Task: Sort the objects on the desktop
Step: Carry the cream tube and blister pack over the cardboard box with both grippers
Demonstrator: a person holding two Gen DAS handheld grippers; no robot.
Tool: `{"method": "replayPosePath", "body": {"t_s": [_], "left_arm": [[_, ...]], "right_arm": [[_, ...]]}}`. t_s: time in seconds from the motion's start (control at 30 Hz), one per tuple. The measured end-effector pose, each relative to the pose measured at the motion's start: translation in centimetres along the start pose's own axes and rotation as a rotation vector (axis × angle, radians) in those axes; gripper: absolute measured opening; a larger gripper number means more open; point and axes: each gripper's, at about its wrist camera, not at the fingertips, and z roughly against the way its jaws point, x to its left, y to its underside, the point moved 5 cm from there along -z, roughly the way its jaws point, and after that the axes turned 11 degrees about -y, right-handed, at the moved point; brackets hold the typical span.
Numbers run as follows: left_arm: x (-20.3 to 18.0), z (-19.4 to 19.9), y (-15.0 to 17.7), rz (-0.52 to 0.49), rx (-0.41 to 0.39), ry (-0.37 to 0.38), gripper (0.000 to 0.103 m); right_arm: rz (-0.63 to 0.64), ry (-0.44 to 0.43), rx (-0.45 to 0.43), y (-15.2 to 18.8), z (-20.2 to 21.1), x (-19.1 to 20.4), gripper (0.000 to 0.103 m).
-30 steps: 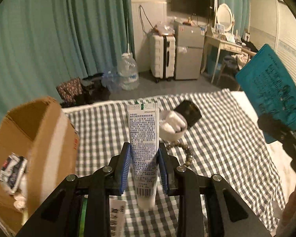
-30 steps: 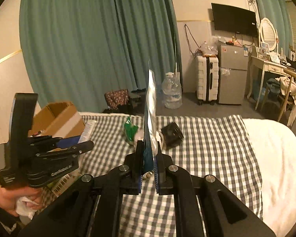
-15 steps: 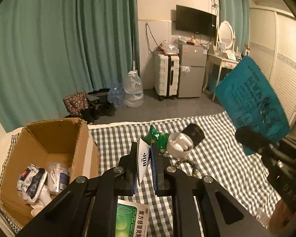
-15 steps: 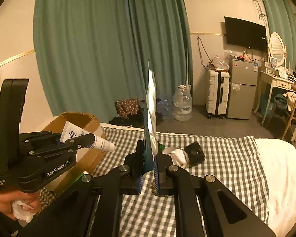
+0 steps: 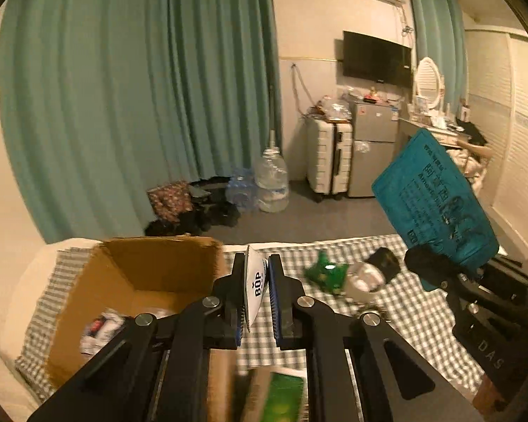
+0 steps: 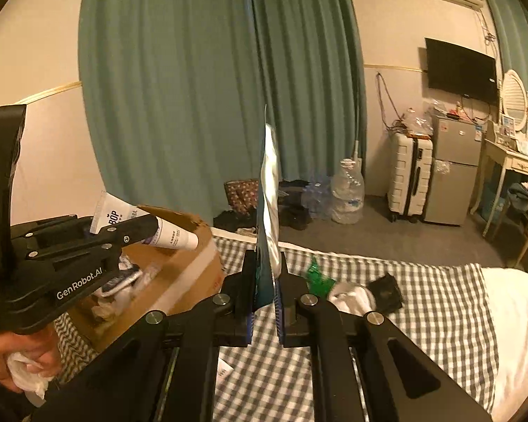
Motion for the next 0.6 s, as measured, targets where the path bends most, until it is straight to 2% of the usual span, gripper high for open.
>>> {"method": "replayPosePath", "body": {"t_s": [0.17,0.4,0.6], "left_arm": [[3.6,-0.4,-0.1,0.024,-0.008,-0.057,0.011],[7.6,-1.4,0.8,0.032,0.014,-0.101,0.011],[11.5,-2.6,1.8,0.079,0.036,-0.158,0.012]], "right_arm": [[0.020,-0.048,0.005,-0.9,-1.5,2.7,0.008],[0.053,-0.110,0.028,-1.2,-4.5,6.5,0.008],[0.073,-0.148,0.058,-1.1,-7.3,8.7,0.008]]}}
